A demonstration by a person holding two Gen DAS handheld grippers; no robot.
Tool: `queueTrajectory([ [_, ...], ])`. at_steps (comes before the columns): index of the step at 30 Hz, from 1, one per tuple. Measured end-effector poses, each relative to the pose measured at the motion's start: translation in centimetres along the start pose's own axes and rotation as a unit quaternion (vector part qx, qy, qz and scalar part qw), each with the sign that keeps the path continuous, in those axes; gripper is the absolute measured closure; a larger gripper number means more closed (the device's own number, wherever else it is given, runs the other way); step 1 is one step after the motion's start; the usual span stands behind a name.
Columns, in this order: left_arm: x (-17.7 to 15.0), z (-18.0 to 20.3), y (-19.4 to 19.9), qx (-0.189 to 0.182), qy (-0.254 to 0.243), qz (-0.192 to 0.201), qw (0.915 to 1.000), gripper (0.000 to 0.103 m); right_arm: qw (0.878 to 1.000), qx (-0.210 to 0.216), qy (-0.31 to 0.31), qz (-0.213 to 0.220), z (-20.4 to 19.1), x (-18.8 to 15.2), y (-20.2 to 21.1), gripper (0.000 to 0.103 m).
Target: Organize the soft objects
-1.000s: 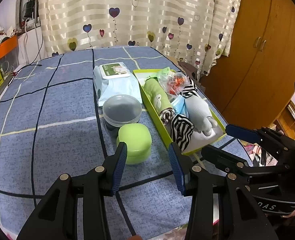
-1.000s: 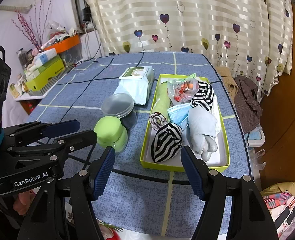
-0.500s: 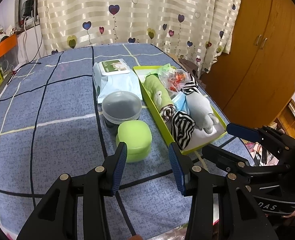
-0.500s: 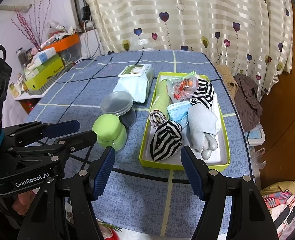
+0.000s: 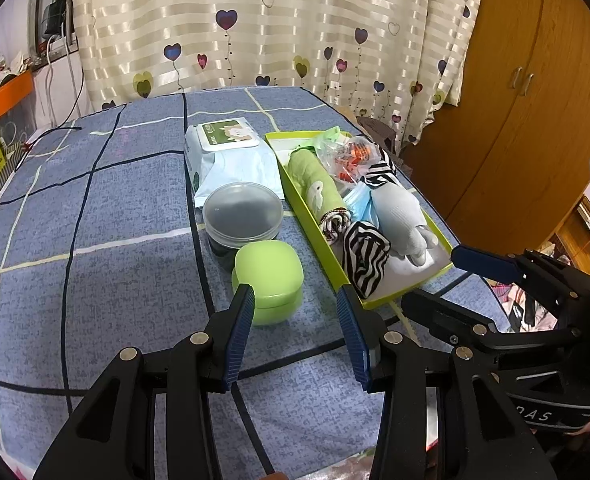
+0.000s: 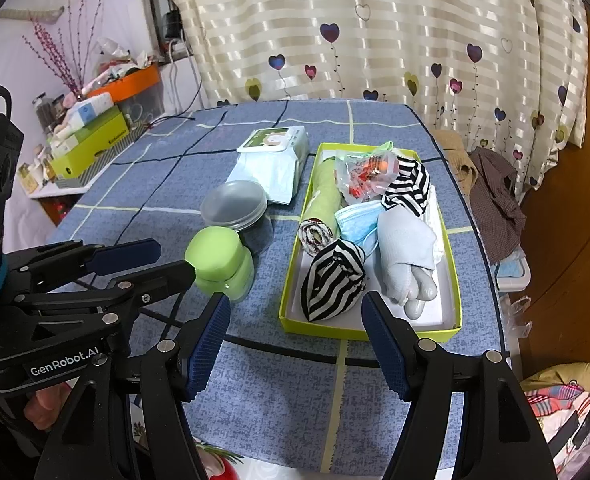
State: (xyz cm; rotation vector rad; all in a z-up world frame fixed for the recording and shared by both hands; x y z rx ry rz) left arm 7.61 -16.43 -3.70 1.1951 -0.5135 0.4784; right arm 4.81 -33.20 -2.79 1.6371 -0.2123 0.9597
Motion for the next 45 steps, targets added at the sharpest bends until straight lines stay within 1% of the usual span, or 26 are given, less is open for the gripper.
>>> queueTrajectory([
  [45,-0.24,0.05,-0.12,0.007,-0.008,-0.005,0.9999,0.058,1.000,-0.001,0.001,-0.001,-0.09,-0.14,-0.20,0.034],
])
Point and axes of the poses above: each gripper's, at about its wrist camera, not at the fingertips, and y roughly against the way its jaws point, z to its right, x to its top, the point moved 8 cm from there along -y, roughly the way its jaws point, and after that the axes turned 10 degrees about y, right-handed, at the moved point
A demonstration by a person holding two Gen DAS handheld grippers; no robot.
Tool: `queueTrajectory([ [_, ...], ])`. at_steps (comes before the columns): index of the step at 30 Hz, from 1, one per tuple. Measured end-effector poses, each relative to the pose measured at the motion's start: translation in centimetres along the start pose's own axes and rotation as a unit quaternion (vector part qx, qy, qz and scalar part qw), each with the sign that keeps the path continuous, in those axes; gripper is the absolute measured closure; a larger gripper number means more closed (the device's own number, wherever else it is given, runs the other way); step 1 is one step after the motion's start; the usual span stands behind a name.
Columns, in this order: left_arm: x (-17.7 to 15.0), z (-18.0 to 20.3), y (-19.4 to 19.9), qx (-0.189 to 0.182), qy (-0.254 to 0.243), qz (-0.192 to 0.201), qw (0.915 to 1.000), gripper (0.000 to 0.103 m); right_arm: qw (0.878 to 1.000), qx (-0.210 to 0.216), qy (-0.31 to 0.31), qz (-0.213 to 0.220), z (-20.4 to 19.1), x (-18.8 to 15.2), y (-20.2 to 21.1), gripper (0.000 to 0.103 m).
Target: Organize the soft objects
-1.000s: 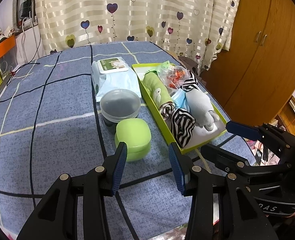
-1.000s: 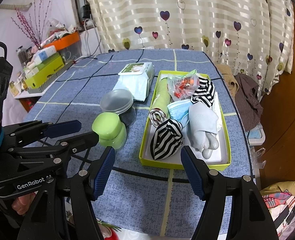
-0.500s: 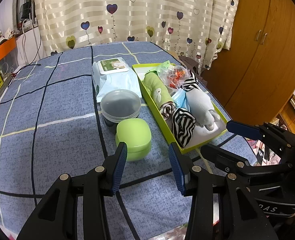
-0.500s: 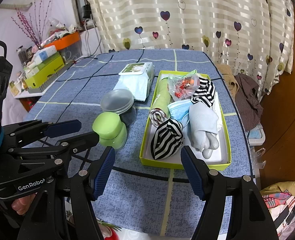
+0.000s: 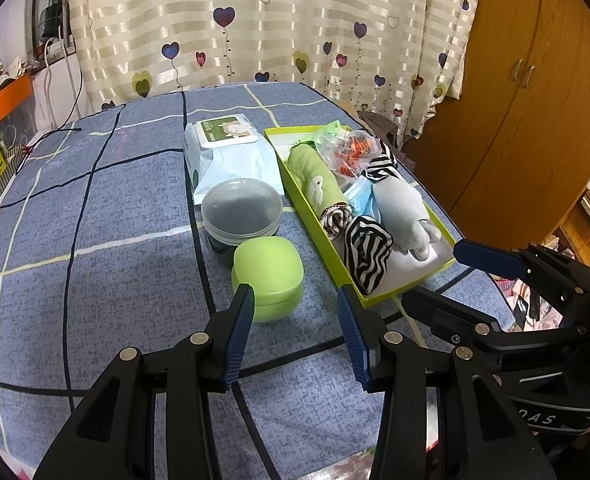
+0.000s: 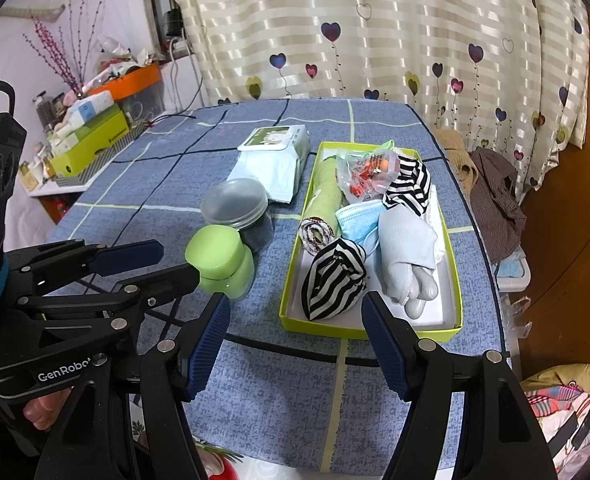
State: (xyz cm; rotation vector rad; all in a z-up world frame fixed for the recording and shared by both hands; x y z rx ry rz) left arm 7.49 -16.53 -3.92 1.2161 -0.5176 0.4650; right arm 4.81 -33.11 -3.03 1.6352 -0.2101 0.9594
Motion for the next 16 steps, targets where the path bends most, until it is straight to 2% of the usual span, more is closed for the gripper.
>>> queueTrajectory([
  [16,0.29,-0.10,0.13,-0.002,0.000,-0.001,1.0000,0.058,1.000,0.000,0.000,0.001,-0.03,-0.04,-0.06,0.034],
])
Point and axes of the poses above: each gripper's, at about its wrist camera, not at the fingertips, and y roughly against the way its jaws point, z to its right, x to its top, the point moved 8 cm from there along -y, roughly the way its jaws point, and after that the axes turned 10 degrees about y, right-handed, at the moved point
